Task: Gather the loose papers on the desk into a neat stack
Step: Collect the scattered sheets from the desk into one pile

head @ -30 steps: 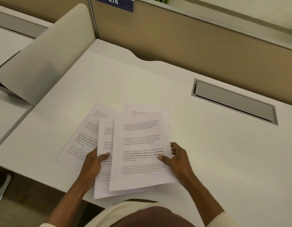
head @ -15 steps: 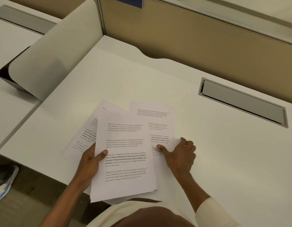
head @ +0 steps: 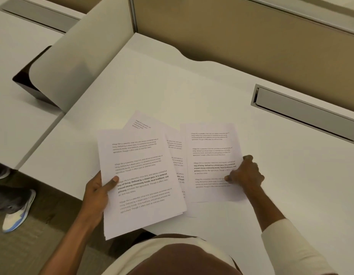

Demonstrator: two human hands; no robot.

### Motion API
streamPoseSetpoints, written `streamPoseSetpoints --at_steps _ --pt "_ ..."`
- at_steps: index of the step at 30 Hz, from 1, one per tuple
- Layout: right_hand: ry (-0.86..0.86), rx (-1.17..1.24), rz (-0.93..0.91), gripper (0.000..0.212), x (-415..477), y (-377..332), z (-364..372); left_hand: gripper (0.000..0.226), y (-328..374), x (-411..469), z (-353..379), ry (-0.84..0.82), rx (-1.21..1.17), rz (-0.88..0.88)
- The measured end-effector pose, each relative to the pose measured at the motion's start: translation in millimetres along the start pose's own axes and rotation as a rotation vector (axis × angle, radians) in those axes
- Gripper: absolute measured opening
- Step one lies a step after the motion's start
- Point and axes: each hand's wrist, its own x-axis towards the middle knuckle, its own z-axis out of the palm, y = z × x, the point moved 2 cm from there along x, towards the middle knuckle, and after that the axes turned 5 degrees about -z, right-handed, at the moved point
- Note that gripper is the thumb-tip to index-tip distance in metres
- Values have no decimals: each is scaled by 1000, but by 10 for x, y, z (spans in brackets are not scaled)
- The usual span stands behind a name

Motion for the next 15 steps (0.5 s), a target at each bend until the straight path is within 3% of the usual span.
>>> streamPoseSetpoints --at_steps 4,6,9,15 --pt "78 336 40 35 -53 224 -36 31 -51 -21 -14 -16 21 -11" --pt "55 399 32 19 -78 300 -12 30 -80 -29 -17 -19 20 -13" --pt "38 490 22 18 -89 409 5 30 -124 -59 -9 -15 31 -11" --pt "38 494 -45 40 -77 538 -9 30 -259 -202 15 15 105 13"
